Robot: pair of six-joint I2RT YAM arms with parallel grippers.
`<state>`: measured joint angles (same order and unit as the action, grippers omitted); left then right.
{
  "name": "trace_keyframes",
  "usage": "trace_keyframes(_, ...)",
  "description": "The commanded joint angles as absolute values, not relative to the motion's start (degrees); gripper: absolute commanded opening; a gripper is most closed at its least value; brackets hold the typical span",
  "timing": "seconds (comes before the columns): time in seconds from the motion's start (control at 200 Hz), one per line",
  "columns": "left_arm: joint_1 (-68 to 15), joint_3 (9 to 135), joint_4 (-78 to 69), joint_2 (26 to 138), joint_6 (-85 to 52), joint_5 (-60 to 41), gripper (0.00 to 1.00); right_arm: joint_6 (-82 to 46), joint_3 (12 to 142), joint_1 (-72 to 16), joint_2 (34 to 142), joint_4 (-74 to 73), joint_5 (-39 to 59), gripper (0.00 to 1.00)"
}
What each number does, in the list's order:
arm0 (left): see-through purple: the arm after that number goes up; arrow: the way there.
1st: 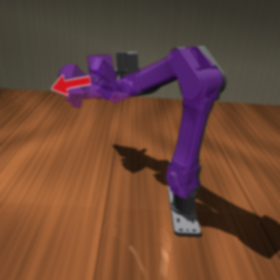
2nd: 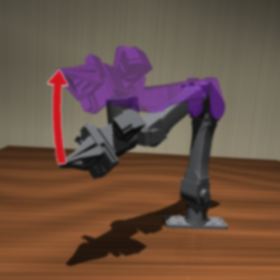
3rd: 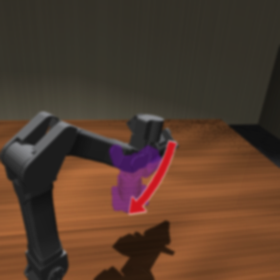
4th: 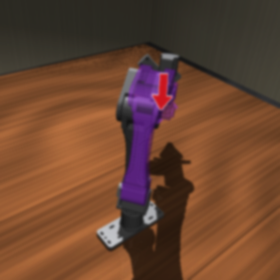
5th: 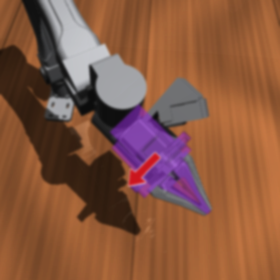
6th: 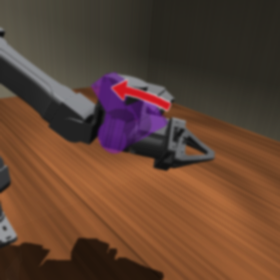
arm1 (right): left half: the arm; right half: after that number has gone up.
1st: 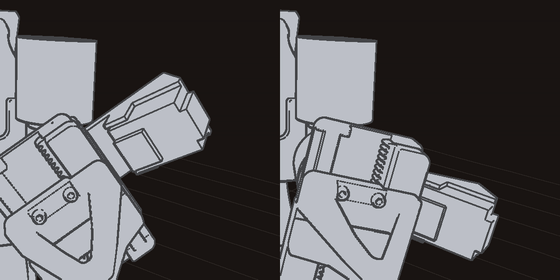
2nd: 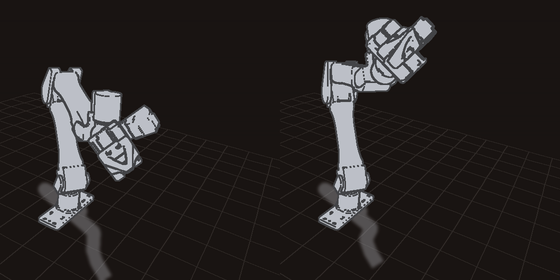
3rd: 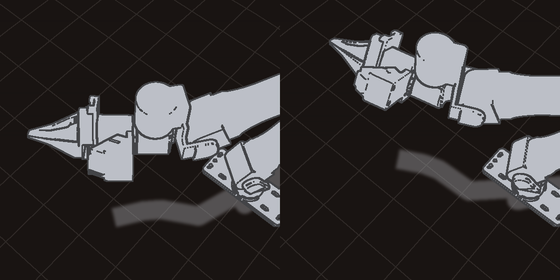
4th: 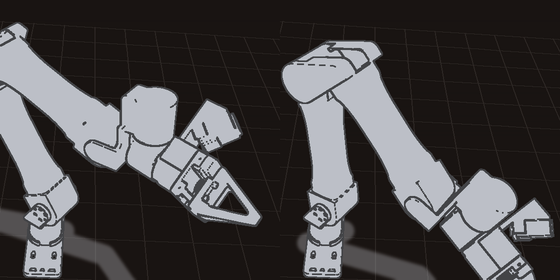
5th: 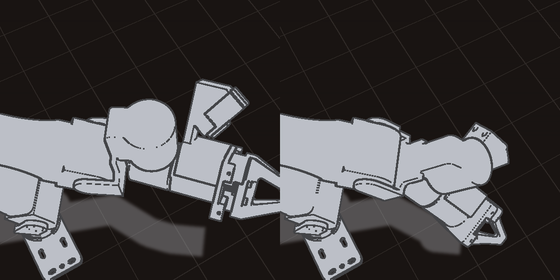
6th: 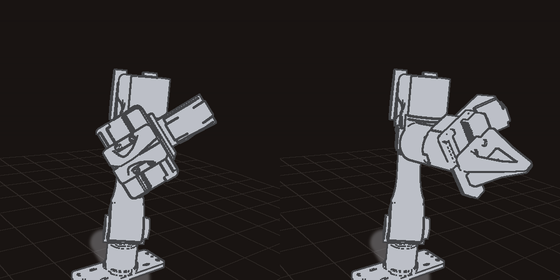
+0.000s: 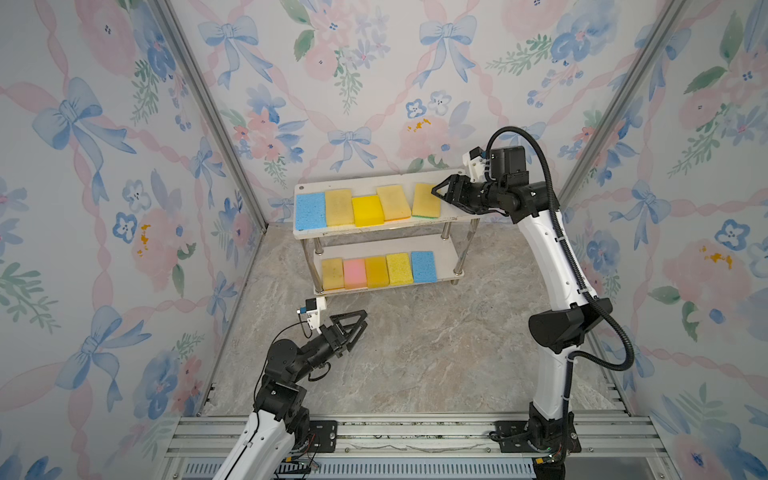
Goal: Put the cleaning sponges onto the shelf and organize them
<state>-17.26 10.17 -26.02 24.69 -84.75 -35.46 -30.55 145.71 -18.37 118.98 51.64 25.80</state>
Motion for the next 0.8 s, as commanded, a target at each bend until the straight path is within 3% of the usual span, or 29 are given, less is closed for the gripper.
trace_keyframes(0.0, -16.7, 9.5, -26.1, 24.5, -84.9, -37.1, 0.98, -32.8, 147.1, -17.7, 120.1, 51.5, 28.8, 0.72)
trace_keyframes(0.795, -16.1, 9.2, -25.4, 23.8, -84.7, -38.0, 0.98, -42.2, 149.6, -19.8, 125.4, 41.2, 35.6, 0.73)
